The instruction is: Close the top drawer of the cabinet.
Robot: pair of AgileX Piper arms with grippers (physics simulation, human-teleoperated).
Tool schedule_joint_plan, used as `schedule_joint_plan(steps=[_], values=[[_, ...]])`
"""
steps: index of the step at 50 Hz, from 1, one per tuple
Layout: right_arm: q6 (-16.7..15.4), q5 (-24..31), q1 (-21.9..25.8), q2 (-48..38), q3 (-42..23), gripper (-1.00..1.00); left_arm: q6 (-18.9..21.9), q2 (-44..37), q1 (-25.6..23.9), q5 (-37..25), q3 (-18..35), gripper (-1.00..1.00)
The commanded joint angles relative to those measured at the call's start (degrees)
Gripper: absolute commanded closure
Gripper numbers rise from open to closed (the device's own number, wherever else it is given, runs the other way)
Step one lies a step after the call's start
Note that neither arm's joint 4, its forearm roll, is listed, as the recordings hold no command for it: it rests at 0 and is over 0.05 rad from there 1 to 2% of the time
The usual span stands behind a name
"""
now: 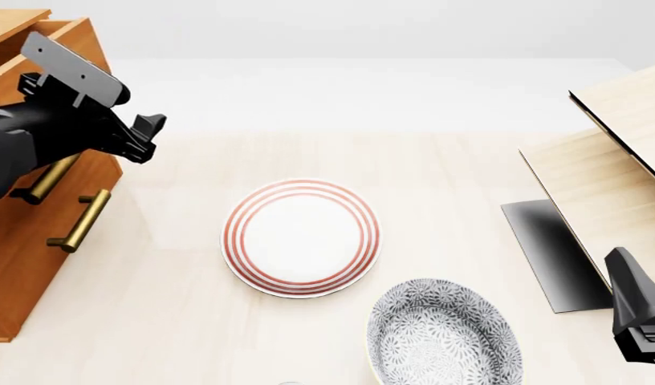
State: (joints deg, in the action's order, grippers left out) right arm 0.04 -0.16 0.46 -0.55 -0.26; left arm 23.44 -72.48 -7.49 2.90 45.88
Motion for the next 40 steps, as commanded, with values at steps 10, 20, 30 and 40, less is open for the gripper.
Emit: schedule_joint_plan(steps=[10, 20, 30, 40], values=[[0.0, 0.0, 0.0, 0.0, 0.0, -1.00, 1.3, 0.9, 9.4, -0.4, -0.1, -1.00], [0.0, 0.0, 0.0, 0.0, 0.0, -1.00, 1.7, 0.2, 13.4, 1.1, -0.1, -1.00], [0.0, 0.0, 0.0, 0.0, 0.0, -1.00, 2.7, -1.9, 18.1, 4.0, -0.3, -1.00], [0.0, 0.0, 0.0, 0.0, 0.0, -1.00, 5.3, -4.4, 21.9, 5.3, 1.4, -1.00]])
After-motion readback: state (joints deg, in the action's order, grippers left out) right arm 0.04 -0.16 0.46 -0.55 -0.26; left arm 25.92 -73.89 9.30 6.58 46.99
